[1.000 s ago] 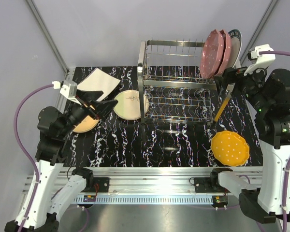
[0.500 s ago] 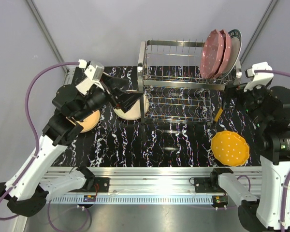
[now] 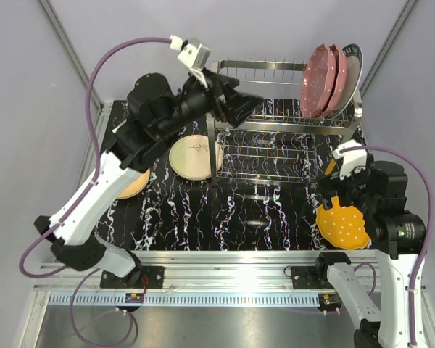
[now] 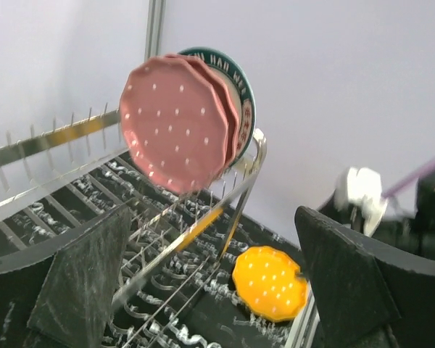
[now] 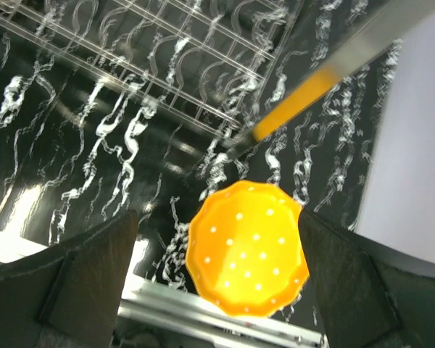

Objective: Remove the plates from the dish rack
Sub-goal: Grab a plate with the left arm

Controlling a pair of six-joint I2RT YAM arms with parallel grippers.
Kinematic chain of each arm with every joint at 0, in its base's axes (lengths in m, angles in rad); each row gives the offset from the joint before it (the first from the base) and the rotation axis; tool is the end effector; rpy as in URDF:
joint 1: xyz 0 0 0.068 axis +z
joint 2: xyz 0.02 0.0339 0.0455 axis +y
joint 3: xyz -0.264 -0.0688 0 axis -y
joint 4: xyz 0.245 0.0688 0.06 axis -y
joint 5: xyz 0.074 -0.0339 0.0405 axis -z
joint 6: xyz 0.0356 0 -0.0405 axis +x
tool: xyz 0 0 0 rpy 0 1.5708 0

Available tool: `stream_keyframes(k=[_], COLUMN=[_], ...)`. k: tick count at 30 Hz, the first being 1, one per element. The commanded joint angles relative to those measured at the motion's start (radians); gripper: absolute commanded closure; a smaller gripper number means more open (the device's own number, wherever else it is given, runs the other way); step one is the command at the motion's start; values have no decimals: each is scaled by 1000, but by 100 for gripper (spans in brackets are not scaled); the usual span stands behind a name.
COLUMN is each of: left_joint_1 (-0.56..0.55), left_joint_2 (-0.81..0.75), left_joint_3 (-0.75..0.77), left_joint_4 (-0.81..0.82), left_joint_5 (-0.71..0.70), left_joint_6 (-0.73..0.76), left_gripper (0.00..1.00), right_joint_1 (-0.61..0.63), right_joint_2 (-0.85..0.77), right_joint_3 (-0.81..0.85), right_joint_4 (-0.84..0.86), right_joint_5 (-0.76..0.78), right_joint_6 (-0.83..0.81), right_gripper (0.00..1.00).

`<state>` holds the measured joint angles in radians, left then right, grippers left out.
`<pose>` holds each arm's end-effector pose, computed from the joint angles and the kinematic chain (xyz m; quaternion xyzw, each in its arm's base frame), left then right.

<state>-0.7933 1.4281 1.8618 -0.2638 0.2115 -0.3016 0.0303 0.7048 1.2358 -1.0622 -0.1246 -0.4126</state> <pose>0.1959 -0.2096 0.5506 0.2343 0.6020 -0.4538 0.6138 0.0939 0.0073 0.4050 -0.2204 0.8383 -0.0411 0.4970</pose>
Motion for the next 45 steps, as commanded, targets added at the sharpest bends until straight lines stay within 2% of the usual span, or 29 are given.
stream_keyframes(k=[1,7,14,19,28,45], left_joint_1=[-7,-27,-35,-49,-66,-80], left_joint_2=[110,346,488,613,706,772], left_joint_3=[184,439,481,572,591,614], left_joint_4=[15,18,167,216,302,307], left_joint_5=[2,28,48,91,121,134], left_joint_6=[-54,-139,-266,-304,-314,-231], left_gripper=[1,1,5,14,28,44], right_joint_1=[-4,-4,-4,-4,-4,-6], right_joint_2=[-37,-93,-119,-133,-157,-165], right_joint_3=[-70,-199,-239,-285,-389,-401], right_joint_4=[-39,5,51,85,174,180], right_joint_5=[-108,-173,-184,-224,-230,-222], right_joint_6=[-92,-103,-121,-138,-120,-126], right_gripper=[0,0,2,4,6,6])
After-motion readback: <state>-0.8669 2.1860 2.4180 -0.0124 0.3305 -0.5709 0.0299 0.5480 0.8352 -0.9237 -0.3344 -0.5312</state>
